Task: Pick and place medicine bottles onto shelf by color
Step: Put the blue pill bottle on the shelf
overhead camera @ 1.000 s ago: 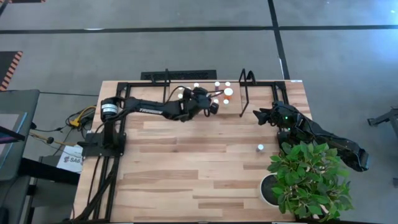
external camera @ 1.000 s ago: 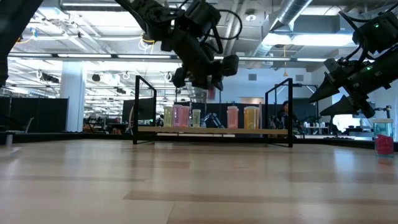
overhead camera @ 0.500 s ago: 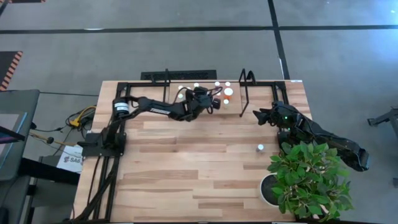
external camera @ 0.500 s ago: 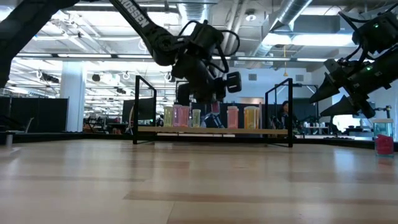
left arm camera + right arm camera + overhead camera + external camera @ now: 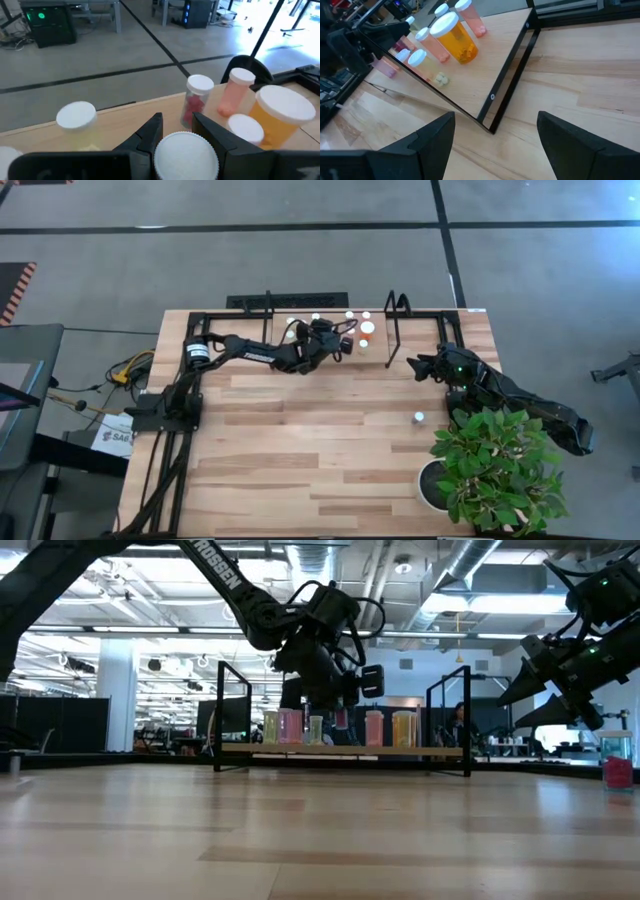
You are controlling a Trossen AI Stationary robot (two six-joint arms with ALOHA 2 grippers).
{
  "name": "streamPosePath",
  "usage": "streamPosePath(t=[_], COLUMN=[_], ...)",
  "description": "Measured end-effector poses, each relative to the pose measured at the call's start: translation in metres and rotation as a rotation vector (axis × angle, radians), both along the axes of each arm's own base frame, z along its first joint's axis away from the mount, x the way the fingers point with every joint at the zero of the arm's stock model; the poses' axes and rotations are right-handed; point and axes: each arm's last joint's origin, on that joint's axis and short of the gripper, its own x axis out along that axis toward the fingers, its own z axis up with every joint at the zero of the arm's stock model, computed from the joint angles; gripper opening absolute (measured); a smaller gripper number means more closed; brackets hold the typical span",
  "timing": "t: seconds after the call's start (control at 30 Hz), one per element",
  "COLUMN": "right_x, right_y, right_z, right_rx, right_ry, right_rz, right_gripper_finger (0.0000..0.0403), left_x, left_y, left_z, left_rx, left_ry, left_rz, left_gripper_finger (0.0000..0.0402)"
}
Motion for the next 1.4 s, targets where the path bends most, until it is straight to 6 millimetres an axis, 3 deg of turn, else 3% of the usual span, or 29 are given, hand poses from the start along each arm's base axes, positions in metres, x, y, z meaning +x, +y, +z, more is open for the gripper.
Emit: streamPosePath(t=[0.67,1.4], right_x=[0.0,0.0], right_y=[0.0,0.0], right_z=[0.0,0.0], right_rx=[0.0,0.001], right_ry=[0.001,0.001], right_rz=[0.0,0.0], right_gripper_finger=[0.0305,0.0305], left_x=[-0.004,0.006], left_y=[0.009,-0.027], left_z=[-0.003,-0.002], left_rx=[-0.026,0.038], left_ry=[0.055,0.042], left_rz=[-0.026,-0.008], left_gripper_finger=[0.008,0.008])
